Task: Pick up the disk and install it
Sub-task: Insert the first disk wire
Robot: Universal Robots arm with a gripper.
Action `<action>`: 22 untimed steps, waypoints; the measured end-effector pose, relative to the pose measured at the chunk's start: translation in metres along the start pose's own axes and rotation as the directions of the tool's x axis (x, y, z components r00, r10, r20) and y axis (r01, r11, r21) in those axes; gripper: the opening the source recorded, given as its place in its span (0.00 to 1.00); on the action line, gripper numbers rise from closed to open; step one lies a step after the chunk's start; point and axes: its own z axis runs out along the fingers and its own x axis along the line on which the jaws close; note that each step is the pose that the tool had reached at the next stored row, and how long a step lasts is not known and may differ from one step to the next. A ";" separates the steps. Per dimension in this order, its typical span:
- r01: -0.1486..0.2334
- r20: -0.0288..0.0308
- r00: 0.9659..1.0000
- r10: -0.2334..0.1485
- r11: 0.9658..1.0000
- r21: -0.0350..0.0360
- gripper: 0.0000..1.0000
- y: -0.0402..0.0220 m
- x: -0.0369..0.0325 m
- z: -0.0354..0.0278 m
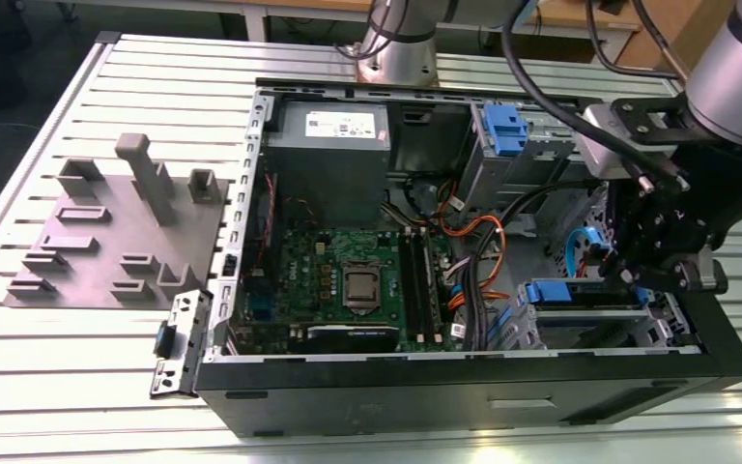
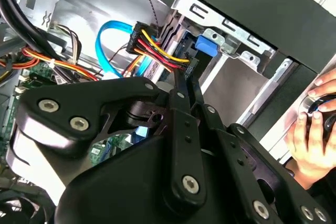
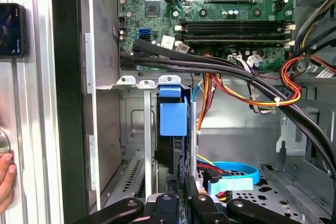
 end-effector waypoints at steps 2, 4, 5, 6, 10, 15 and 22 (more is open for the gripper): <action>0.000 0.000 1.000 0.000 1.000 0.006 0.16 0.0019 0.0001 0.0016; 0.000 0.000 1.000 0.000 1.000 0.014 0.16 0.0041 0.0001 0.0034; 0.001 0.000 1.000 -0.001 1.000 0.017 0.16 0.0049 0.0001 0.0040; 0.001 0.000 1.000 -0.001 1.000 0.020 0.16 0.0055 0.0001 0.0044; 0.003 0.001 1.000 -0.003 1.000 0.029 0.16 0.0073 -0.0001 0.0043; 0.003 0.001 1.000 -0.003 0.999 0.035 0.16 0.0100 -0.0010 0.0031; 0.003 0.001 1.000 -0.003 0.999 0.039 0.16 0.0104 -0.0019 0.0030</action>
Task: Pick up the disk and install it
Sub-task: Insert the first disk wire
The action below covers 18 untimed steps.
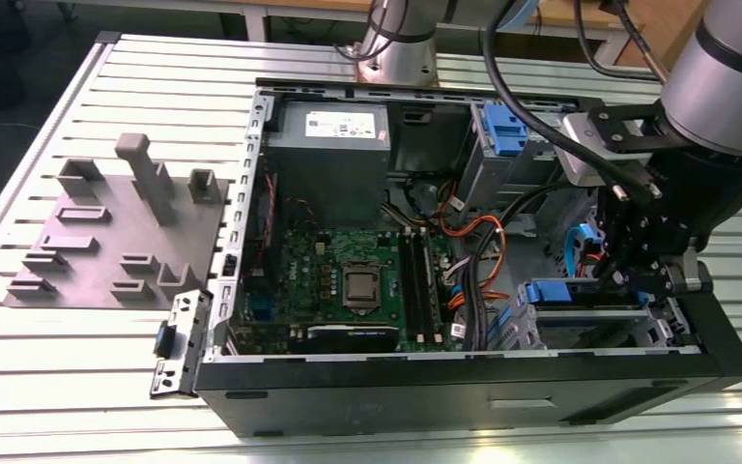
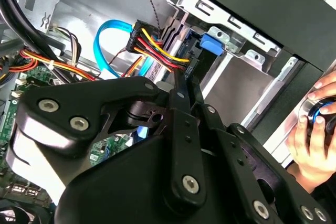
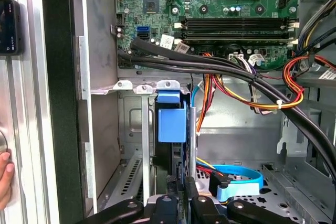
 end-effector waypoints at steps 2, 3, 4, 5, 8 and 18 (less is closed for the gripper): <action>0.003 0.000 1.000 -0.003 1.000 0.001 0.16 0.0002 0.0000 0.0001; 0.005 0.001 1.000 -0.005 1.000 0.002 0.16 0.0006 0.0000 0.0002; 0.007 0.001 1.000 -0.007 1.000 0.002 0.16 0.0007 0.0000 0.0004; 0.008 0.001 1.000 -0.008 1.000 0.003 0.16 0.0011 0.0000 0.0005; 0.010 0.003 1.000 -0.010 1.000 0.004 0.16 0.0014 -0.0001 0.0016; 0.011 0.004 1.000 -0.011 1.000 0.004 0.16 0.0015 -0.0001 0.0022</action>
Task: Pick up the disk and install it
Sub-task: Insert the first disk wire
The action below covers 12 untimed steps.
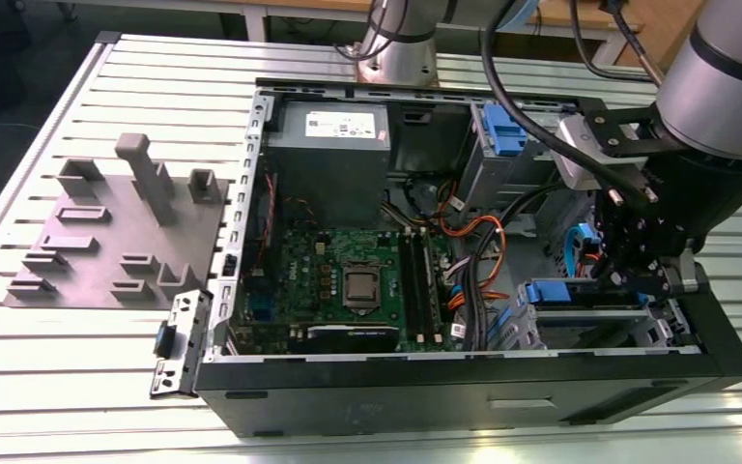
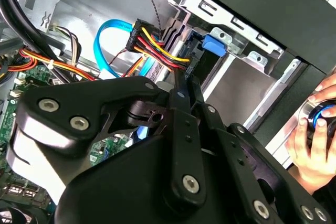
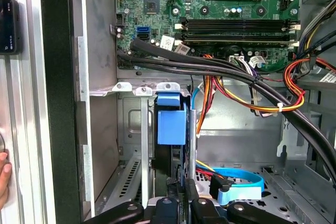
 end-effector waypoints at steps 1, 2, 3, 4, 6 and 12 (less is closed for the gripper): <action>0.000 0.000 1.000 0.000 1.000 0.000 0.16 0.0000 0.0000 0.0000; 0.000 0.000 1.000 0.000 1.000 0.000 0.16 0.0000 0.0000 0.0000; 0.000 0.000 1.000 0.000 1.000 0.000 0.16 0.0000 0.0000 0.0002; 0.000 0.001 1.000 0.000 1.000 0.000 0.16 0.0001 0.0000 0.0007; -0.001 0.001 1.000 0.001 1.000 0.000 0.16 0.0003 -0.0001 0.0020; -0.002 0.001 1.000 0.002 1.000 0.000 0.16 0.0005 -0.0002 0.0055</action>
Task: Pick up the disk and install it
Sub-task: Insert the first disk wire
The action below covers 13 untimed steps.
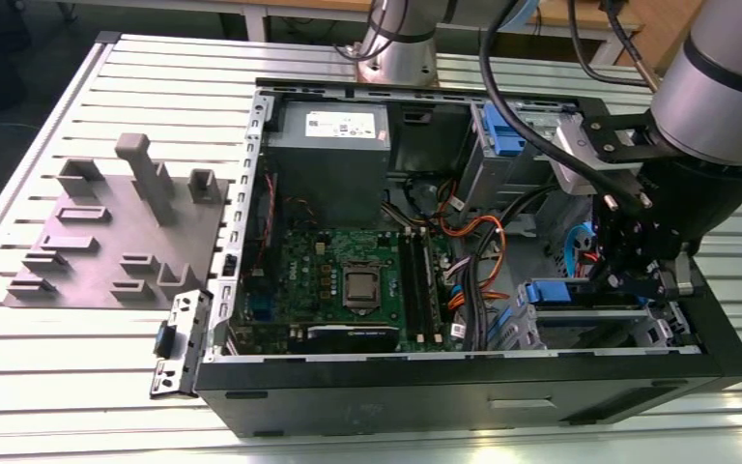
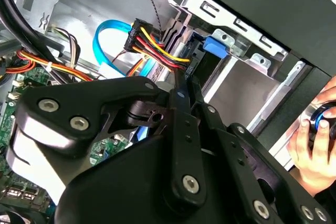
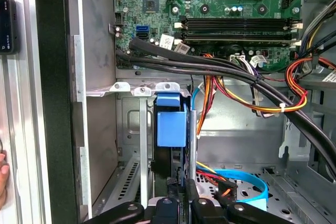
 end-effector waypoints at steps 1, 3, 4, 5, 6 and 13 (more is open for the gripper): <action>0.000 0.000 1.000 0.000 1.000 0.000 0.16 0.0000 0.0000 0.0001; 0.000 0.001 1.000 0.000 1.000 0.000 0.16 0.0000 0.0000 0.0004; 0.000 0.001 1.000 0.000 1.000 0.000 0.16 0.0000 -0.0001 0.0004; 0.000 0.002 1.000 0.000 1.000 0.000 0.16 0.0001 -0.0001 0.0009; 0.000 0.002 1.000 0.000 1.000 0.000 0.18 0.0001 0.0000 0.0006; 0.000 0.002 1.000 0.000 1.000 -0.004 0.24 -0.0016 0.0004 -0.0117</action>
